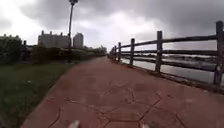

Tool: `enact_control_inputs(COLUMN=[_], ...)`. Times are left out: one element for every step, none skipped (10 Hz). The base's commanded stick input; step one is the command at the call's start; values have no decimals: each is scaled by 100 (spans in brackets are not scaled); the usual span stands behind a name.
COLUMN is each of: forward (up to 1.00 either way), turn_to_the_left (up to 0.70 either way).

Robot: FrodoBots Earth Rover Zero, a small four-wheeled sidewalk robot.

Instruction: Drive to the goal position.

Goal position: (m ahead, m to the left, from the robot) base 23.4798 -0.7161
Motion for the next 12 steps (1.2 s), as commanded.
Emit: enact_control_inputs(forward=[70, 70, 70, 70, 70, 70, 70, 70, 70, 70, 70, 70], turn_to_the_left=[27, 27, 21, 0, 0, 27, 8, 0, 0, 0, 0, 0])
